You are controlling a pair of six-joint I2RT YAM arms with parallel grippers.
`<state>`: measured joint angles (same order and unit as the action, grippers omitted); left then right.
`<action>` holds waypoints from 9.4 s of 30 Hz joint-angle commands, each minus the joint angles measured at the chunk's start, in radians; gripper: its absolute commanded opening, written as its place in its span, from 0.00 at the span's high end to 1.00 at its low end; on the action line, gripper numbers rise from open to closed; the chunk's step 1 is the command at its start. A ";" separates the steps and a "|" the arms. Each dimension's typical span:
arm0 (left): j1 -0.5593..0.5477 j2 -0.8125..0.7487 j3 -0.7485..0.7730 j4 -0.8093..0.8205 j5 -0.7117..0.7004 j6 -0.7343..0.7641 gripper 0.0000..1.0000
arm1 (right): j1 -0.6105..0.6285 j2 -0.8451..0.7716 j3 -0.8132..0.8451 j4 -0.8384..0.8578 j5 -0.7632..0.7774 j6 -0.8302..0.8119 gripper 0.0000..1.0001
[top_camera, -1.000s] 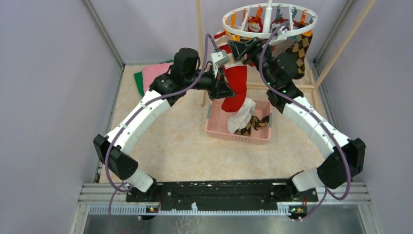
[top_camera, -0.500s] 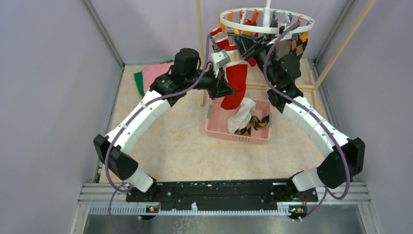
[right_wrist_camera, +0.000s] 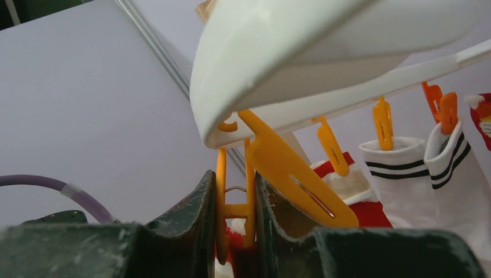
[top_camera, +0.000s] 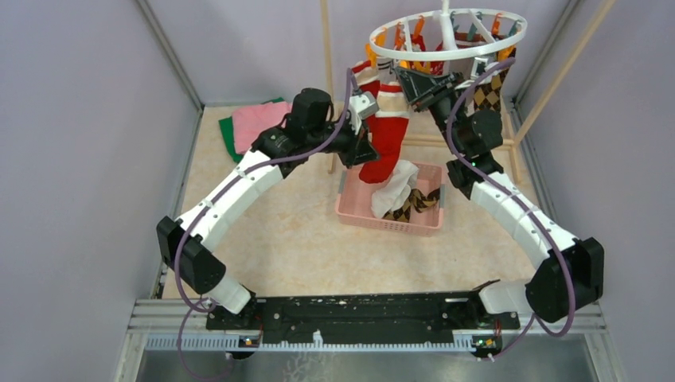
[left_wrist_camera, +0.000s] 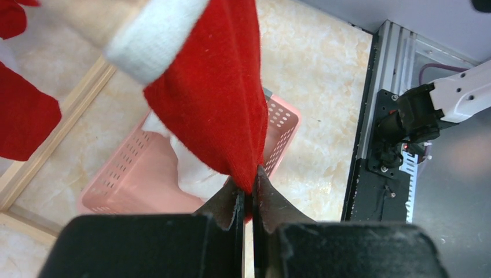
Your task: Remove the socks clipped to the hanger
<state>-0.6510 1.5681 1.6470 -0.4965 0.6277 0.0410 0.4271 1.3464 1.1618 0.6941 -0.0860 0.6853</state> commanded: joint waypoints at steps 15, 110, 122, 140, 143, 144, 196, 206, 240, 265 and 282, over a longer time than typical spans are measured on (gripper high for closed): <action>-0.050 0.056 0.046 0.046 -0.042 0.051 1.00 | -0.076 -0.043 -0.047 0.096 -0.048 0.129 0.49; 0.534 -0.075 0.070 -0.221 0.036 0.011 0.01 | 0.055 1.173 1.027 0.196 0.333 -0.719 0.20; 0.534 -0.084 0.085 -0.237 0.013 0.019 0.01 | 0.039 1.123 0.960 0.291 0.290 -0.655 1.00; 0.533 -0.182 0.034 -0.173 0.068 -0.039 0.01 | 0.130 0.394 -0.010 0.617 0.049 -0.391 1.00; 0.533 -0.185 0.026 -0.146 0.130 -0.075 0.01 | 0.142 0.270 -0.140 0.601 -0.012 -0.300 1.00; 0.532 -0.188 0.028 -0.140 0.148 -0.083 0.01 | 0.148 0.230 -0.175 0.590 -0.028 -0.284 1.00; 0.019 0.190 0.317 0.185 0.252 -0.314 0.78 | 0.180 -0.550 -0.323 -0.417 0.178 -0.187 0.75; -0.016 0.160 0.242 0.181 0.197 -0.316 0.99 | 0.143 -0.483 -0.199 -0.429 0.207 -0.220 0.35; -0.029 0.142 0.283 0.129 0.158 -0.315 1.00 | -0.217 -0.444 -0.457 -0.185 -0.478 0.075 0.27; 0.029 0.296 0.547 0.329 0.120 -0.552 0.04 | -0.212 -0.400 -0.481 -0.069 -0.530 0.123 1.00; 0.028 0.386 0.603 0.354 0.014 -0.584 0.06 | -0.180 -0.334 -0.445 -0.026 -0.577 0.144 1.00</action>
<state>-0.6205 1.9404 2.2143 -0.2131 0.6716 -0.5190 0.2295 1.0023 0.6689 0.6037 -0.6361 0.8177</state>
